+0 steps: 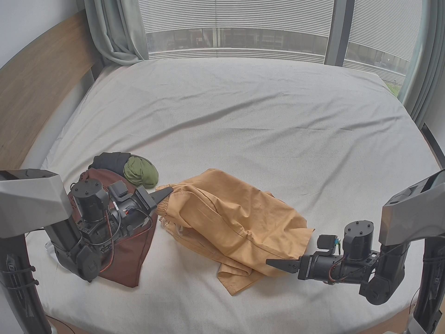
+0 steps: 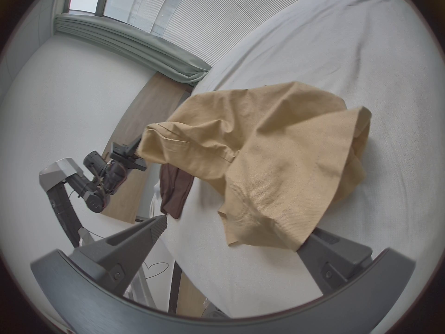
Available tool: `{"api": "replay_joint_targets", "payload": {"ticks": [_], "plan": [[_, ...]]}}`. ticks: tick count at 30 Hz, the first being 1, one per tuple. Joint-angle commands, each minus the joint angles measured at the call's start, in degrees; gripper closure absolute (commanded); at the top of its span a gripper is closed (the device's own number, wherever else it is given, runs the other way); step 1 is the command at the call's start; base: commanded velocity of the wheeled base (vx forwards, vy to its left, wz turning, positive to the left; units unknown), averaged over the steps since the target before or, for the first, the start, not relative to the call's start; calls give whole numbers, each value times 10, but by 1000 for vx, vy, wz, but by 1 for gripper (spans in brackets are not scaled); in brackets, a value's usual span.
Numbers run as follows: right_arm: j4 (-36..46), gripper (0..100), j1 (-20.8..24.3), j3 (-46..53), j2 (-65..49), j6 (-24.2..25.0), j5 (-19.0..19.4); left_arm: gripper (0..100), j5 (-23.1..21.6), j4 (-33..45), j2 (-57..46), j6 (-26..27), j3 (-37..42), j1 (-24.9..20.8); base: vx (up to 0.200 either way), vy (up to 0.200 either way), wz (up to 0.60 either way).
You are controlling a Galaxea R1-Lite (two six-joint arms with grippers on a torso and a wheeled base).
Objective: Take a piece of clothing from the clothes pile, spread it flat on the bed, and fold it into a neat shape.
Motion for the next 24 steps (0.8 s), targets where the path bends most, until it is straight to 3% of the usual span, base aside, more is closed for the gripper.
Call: {"api": "replay_joint_targets", "payload": {"ticks": [1, 15, 24], "plan": [[-1, 0, 5, 7, -31, -1, 6, 100, 0, 0, 3, -1, 0, 1, 0, 0, 0], [-2, 0, 9, -14, 7, -5, 18, 100, 0, 0, 2, -3, -1, 0, 0, 0, 0], [-2, 0, 8, -35, 64, -58, 17, 100, 0, 0, 2, -4, -2, 0, 0, 0, 0]]}}
